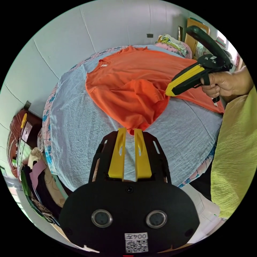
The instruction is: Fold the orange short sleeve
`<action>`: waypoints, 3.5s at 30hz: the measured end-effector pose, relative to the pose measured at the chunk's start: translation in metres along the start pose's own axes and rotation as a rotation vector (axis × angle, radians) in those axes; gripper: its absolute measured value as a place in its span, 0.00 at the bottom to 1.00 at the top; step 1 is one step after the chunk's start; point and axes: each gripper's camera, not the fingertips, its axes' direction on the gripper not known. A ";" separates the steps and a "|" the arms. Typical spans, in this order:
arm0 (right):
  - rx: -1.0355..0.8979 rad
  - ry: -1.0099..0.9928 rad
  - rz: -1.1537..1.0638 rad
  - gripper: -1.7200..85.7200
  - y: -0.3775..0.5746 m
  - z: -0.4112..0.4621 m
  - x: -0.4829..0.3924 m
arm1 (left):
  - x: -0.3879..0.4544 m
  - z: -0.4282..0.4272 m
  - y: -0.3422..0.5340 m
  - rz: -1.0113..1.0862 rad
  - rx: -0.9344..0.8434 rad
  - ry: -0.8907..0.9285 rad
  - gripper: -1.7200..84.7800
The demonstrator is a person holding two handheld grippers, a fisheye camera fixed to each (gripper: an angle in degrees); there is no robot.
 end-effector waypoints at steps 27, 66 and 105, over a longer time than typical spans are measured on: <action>-0.040 -0.017 -0.248 0.06 0.021 0.082 -0.082 | 0.003 0.020 0.032 -0.028 -0.149 -0.280 0.02; 0.138 0.292 -0.549 0.14 0.078 0.071 -0.172 | 0.024 0.012 0.047 -0.115 -0.109 -0.260 0.03; 0.240 -0.029 0.048 0.08 0.139 -0.137 -0.034 | -0.043 -0.083 0.042 -0.369 0.002 -0.058 0.02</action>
